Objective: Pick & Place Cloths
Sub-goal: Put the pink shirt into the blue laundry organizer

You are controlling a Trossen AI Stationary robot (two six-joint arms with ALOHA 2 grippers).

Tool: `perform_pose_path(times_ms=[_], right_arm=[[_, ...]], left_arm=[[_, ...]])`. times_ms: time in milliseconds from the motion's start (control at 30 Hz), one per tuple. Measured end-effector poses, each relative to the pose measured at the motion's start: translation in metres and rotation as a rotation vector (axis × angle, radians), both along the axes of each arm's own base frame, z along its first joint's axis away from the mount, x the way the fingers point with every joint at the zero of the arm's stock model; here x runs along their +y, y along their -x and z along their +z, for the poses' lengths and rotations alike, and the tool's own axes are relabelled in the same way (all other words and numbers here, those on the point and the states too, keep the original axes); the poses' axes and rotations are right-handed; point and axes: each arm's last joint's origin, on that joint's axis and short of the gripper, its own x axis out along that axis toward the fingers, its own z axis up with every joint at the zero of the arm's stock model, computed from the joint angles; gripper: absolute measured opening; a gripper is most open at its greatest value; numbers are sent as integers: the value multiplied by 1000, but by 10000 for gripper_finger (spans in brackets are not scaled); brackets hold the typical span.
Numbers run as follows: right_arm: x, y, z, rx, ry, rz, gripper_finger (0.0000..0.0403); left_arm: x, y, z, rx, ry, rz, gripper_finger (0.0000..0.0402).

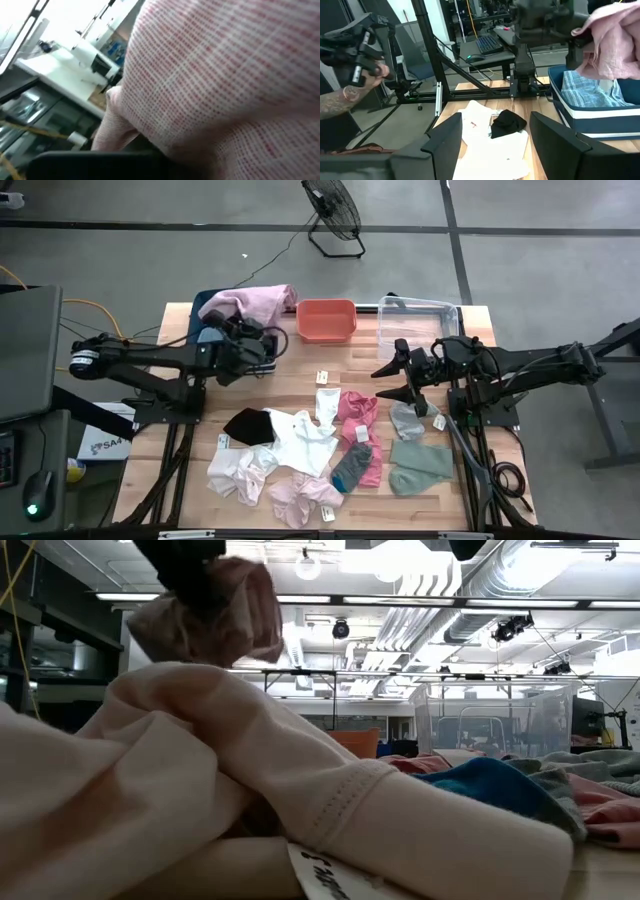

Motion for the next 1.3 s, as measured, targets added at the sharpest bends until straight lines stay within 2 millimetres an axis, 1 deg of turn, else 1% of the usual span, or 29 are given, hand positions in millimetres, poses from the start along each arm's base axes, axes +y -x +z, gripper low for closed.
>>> perform_pose_path(times_ms=[133,267,400,533,733,867,967,1167,1200,1233,1300], right_arm=[[0,0,0,1,0,0,223],[0,0,0,1,0,0,223],[0,0,0,1,0,0,223],[0,0,0,0,0,0,223],[0,-2,-2,11,2,-9,222],[-1,-7,-5,29,5,-31,222],[0,-10,-8,45,6,-29,222],[0,-10,-8,44,6,-30,222],[-1,-10,-8,44,6,-30,222],[-1,-10,-8,44,5,-29,222],[0,-9,-8,42,5,-22,222]], left_arm=[[12,10,-13,17,82,6,30],[28,20,-24,-1,255,-4,30],[49,32,-32,-13,423,40,30],[67,45,-36,-28,550,89,30],[85,60,-46,-109,805,113,30],[92,60,-55,-125,906,131,30],[95,55,-62,-111,959,124,30],[102,44,-79,-57,1018,139,30],[103,43,-80,-54,1014,141,34],[104,43,-80,-52,1002,147,45],[104,43,-80,-49,978,155,86]])
